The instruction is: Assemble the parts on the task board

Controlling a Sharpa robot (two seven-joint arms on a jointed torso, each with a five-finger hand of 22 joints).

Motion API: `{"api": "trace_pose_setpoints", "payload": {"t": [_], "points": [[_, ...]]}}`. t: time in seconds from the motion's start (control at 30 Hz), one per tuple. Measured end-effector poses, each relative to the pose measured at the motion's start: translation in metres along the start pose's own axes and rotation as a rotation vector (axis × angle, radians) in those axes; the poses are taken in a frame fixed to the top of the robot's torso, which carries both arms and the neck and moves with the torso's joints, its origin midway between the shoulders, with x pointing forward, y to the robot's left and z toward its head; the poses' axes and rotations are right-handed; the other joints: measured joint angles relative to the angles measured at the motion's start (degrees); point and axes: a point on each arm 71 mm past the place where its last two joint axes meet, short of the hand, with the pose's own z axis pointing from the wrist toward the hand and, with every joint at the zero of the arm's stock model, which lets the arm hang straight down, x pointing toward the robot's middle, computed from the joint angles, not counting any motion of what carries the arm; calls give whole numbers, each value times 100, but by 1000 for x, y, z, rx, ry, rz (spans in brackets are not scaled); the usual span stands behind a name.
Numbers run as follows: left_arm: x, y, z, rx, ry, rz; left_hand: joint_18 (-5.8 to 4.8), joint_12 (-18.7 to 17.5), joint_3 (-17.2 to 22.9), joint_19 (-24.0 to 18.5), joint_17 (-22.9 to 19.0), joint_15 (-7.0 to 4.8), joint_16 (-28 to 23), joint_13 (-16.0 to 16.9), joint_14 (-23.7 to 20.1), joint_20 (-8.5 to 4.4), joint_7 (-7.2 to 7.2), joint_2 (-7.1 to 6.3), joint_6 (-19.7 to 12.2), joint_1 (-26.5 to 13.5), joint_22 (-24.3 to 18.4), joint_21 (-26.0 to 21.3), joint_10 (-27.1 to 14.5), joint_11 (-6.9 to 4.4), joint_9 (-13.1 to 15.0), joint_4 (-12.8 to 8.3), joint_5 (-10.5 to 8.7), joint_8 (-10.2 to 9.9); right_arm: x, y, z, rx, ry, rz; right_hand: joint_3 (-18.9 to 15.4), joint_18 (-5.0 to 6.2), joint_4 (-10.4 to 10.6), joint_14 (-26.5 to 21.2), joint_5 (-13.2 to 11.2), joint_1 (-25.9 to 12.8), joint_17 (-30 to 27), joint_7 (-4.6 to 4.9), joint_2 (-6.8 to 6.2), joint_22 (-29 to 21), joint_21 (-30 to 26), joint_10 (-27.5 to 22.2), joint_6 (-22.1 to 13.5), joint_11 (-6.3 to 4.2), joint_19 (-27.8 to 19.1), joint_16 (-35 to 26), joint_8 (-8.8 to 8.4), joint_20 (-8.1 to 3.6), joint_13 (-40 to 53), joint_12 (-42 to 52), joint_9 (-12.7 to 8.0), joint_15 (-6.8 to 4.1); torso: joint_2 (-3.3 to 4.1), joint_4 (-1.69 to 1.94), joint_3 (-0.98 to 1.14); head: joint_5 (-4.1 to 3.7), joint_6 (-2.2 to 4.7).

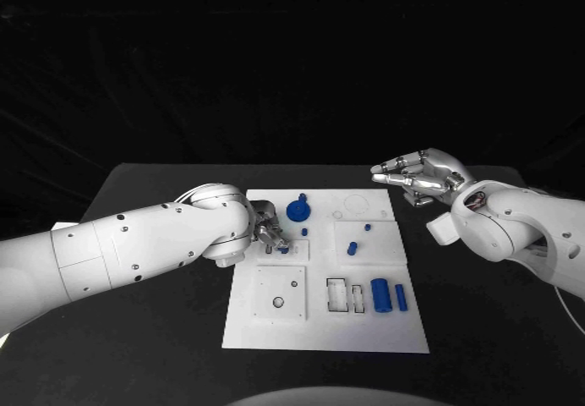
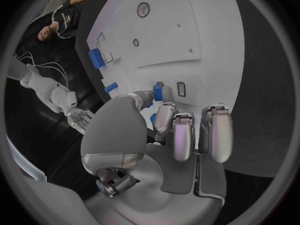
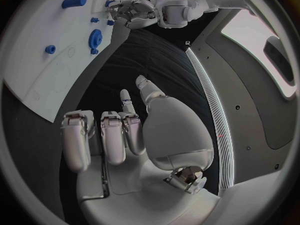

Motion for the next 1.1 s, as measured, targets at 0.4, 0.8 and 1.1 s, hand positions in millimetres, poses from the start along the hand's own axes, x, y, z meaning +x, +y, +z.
{"api": "trace_pose_setpoints", "payload": {"t": [0.4,0.8,1.1], "points": [[0,0,1,-5,16,19,0,0,23,0,-1,0,0,0,0,0,-7,7,30,8,0,0,0,0,-12,-23,0,0,1,0,0,-4,7,11,0,0,0,0,0,0,-1,0,0,-1,0,0,0,0,0,0,0,0,-1,0,-5,0,-1,-1,2,10,-37],[0,-1,2,-5,20,26,0,0,23,0,-2,0,0,25,0,0,1,8,39,8,-1,0,19,-19,-20,-23,16,-2,1,0,1,-7,7,13,0,0,0,0,0,0,-1,0,0,-1,0,0,0,0,0,0,0,0,-1,0,-4,0,-1,6,-1,38,-49],[-1,-2,3,-7,18,28,0,0,62,9,-2,-12,0,22,-13,-9,-47,-92,135,-231,-1,21,52,-51,-46,-400,23,-84,1,0,1,-7,6,13,0,0,0,0,23,0,-2,0,0,-2,0,0,0,0,0,0,0,0,-2,0,-4,0,-1,-1,2,45,-58]]}}
